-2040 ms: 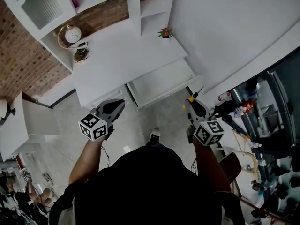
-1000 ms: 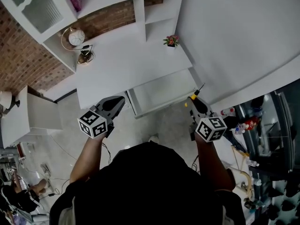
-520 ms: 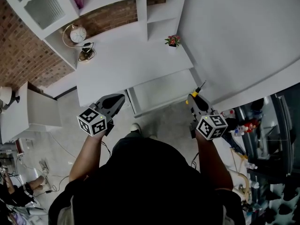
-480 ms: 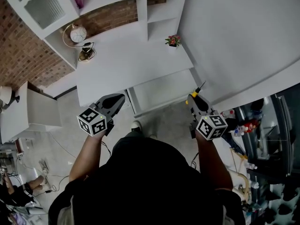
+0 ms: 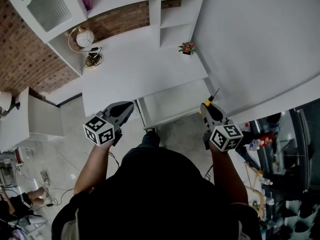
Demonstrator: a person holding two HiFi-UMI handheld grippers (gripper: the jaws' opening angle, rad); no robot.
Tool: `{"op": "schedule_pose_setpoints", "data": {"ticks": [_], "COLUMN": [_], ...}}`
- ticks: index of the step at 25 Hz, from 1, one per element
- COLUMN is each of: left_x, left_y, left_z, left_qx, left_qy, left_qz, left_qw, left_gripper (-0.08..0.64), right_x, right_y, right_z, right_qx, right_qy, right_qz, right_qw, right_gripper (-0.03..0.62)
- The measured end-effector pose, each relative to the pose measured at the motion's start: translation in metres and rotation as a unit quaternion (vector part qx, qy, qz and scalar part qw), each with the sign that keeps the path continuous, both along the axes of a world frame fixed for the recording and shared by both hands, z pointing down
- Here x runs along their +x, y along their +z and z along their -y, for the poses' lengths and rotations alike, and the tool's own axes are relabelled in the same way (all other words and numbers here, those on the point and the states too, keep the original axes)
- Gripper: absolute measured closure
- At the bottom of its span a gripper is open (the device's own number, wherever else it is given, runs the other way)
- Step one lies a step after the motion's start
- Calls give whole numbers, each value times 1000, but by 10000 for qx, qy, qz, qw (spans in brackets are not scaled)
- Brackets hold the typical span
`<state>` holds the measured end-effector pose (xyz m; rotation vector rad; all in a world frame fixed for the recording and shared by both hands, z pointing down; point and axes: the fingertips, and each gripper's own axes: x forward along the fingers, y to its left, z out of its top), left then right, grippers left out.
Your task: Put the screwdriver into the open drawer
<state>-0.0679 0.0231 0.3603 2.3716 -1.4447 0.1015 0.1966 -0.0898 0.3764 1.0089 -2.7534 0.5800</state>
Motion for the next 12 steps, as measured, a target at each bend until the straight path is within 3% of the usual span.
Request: {"op": "schedule_pose_setpoints", "data": {"ticks": [12], "left_x": [-29], "left_y": [9], "left_z": [37], "left_qx": [-123], "left_qy": [9], "left_qz": [-34], "left_qw": [9999], "left_gripper": [540], "right_x": [-25], "right_y": [12], "right_z": [38], "right_qx": [-88], "right_qy": [1], "right_qz": [-109], "right_qw": [9999], "right_gripper": [506]}}
